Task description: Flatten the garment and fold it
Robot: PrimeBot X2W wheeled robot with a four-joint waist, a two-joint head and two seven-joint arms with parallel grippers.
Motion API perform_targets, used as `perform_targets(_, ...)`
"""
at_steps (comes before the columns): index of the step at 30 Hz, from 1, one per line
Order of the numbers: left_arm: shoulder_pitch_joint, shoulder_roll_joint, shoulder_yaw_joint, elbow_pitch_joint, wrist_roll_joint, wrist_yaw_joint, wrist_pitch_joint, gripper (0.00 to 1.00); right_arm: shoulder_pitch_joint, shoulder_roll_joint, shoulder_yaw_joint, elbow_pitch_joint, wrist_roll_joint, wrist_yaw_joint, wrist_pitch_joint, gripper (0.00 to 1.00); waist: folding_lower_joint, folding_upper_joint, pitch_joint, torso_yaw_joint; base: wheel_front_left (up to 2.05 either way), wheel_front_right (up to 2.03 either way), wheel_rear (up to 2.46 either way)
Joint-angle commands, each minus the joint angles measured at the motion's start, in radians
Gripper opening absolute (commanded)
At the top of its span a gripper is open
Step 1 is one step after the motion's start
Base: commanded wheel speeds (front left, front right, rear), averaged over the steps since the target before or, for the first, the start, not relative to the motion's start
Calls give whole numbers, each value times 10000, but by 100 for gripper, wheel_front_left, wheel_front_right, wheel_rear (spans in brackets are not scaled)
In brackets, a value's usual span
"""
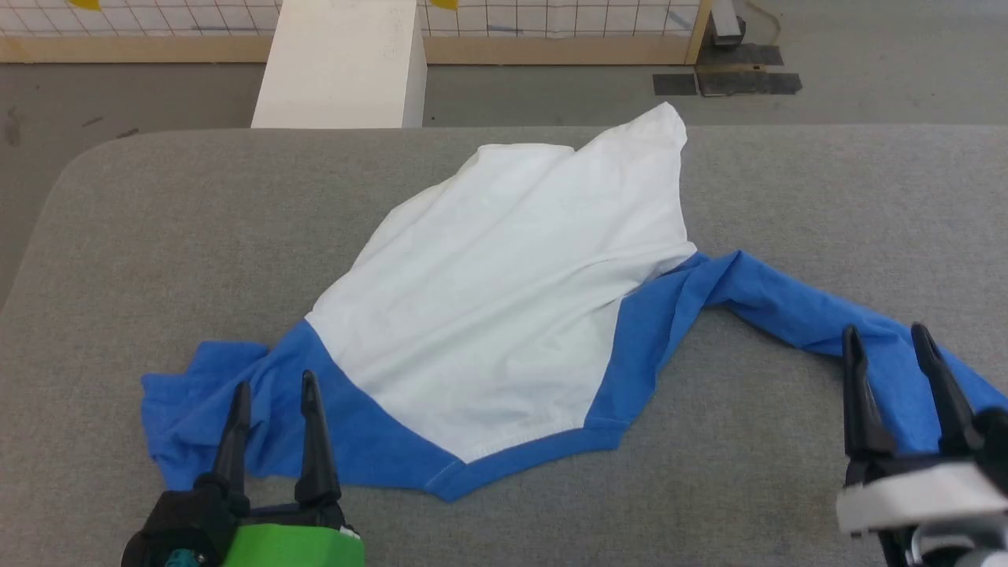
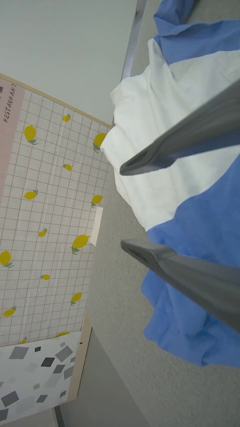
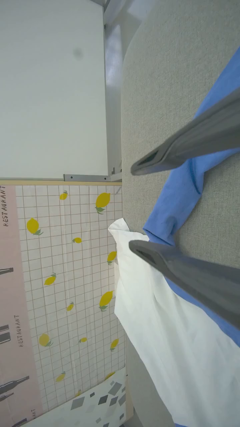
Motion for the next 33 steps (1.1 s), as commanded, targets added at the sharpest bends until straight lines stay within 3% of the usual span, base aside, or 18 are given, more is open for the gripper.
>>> perform_targets(1, -54, -53, -47, -13, 174, -98, -43, 100, -499, 3, -55, -29, 144, -13, 406, 100, 0, 0, 133, -77, 0, 0, 0)
perform_targets(5, -254, -70, -227, 48, 137, -208, -44, 100, -1572, -376, -283, 42, 235, -13, 2302, 100, 0, 0, 429, -153, 0, 0, 0)
perform_targets(12, -652, -81, -499, 297, 104, -335, -44, 100, -2815, -2625, -111, 1095, 1604, -13, 6185, 100, 0, 0, 888, -91, 0, 0, 0)
perform_targets(16, -785, -83, -653, 450, 26, -351, -45, 100, -3039, -3582, -15, 1725, 2013, -13, 7731, 100, 0, 0, 988, 95, 0, 0, 0)
perform_targets(20, -855, -84, -804, 587, -12, -390, -45, 100, -2720, -4289, 320, 2330, 2170, -13, 8635, 100, 0, 0, 990, 363, 0, 0, 0)
perform_targets(25, -860, -84, -903, 711, 2, -415, -45, 100, -2142, -4290, 616, 3141, 2373, -13, 8666, 100, 0, 0, 932, 662, 0, 0, 0)
perform_targets(26, -847, -84, -906, 719, 4, -422, -45, 100, -2098, -4310, 699, 3228, 2335, -13, 8571, 95, 0, 0, 917, 690, 0, 0, 0)
perform_targets(27, -824, -84, -902, 722, 11, -428, -45, 100, -2071, -4372, 844, 3294, 2289, -13, 8421, 41, 0, 0, 902, 714, 0, 0, 0)
perform_targets(28, -809, -84, -893, 718, 15, -433, -45, 100, -2105, -4451, 903, 3362, 2255, -13, 8227, 26, 0, 0, 896, 728, 0, 0, 0)
perform_targets(29, -793, -84, -873, 713, 19, -440, -45, 100, -2190, -4570, 947, 3436, 2165, -13, 7962, 0, 0, 0, 883, 734, 0, 0, 0)
perform_targets(33, -745, -85, -797, 677, 58, -433, -45, 100, -2844, -5055, 911, 3373, 1825, -13, 7026, 0, 0, 0, 852, 683, 0, 0, 0)
